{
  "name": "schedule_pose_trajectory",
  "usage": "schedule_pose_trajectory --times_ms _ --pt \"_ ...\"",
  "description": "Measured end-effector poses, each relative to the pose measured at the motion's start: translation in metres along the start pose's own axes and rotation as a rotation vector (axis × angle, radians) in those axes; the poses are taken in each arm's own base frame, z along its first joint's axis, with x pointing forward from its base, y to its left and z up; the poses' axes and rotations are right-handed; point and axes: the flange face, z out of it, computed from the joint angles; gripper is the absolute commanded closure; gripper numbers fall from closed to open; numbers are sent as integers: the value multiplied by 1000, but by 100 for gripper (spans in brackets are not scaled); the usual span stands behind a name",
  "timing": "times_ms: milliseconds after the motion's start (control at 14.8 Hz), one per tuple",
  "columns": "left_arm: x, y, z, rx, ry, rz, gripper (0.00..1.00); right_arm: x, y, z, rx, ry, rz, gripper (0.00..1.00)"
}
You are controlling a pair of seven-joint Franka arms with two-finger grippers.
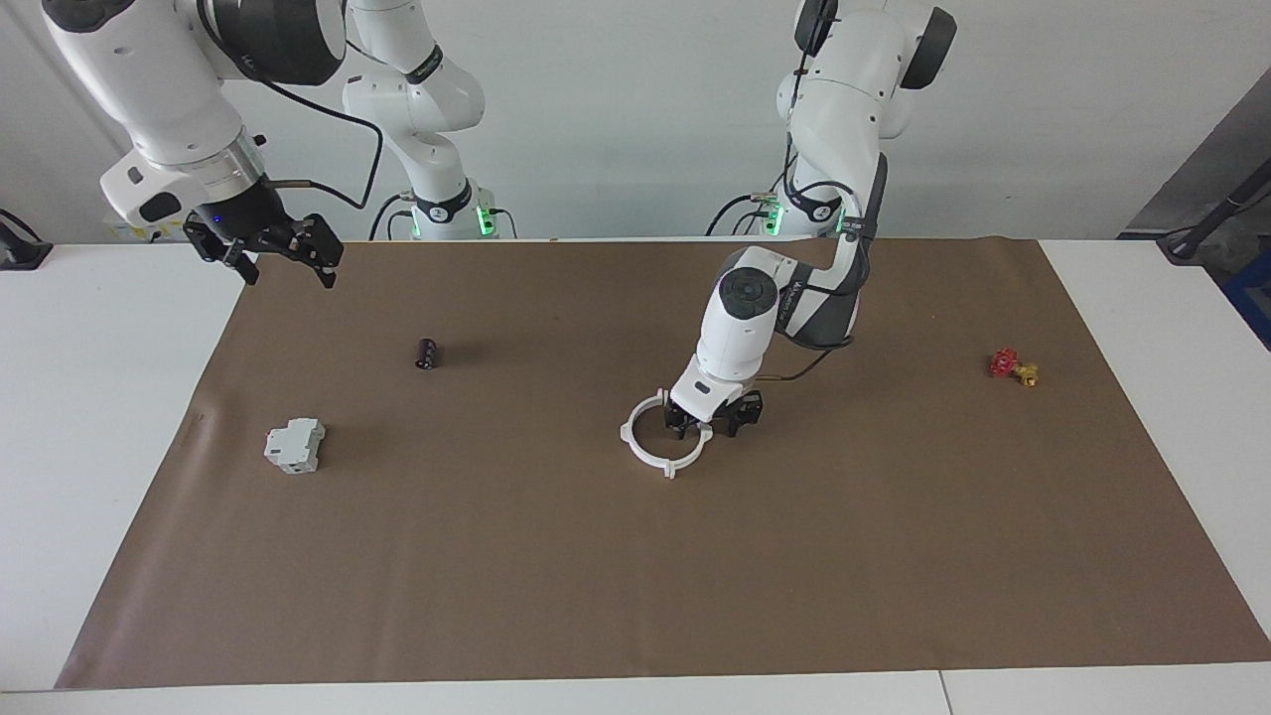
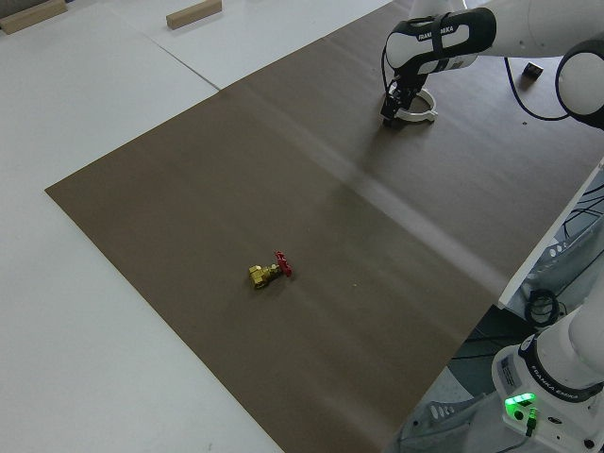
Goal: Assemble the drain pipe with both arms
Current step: 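Press the held clamp half against the placed half with the left gripper, then open the left gripper and withdraw it from the joined ring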
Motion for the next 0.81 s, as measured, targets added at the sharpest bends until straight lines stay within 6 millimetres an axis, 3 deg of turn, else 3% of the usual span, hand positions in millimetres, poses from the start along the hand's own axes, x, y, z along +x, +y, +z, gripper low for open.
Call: schedule_pose_trajectory --times_ms 203,541,811 --pt "7 0 -12 11 -10 -5 0 0 0 0 0 0 0 0" --pt "24 0 -51 33 -27 -20 0 0 0 0 0 0 0 0" --pt "33 -23 -83 48 -25 -54 0 0 0 0 0 0 0 0"
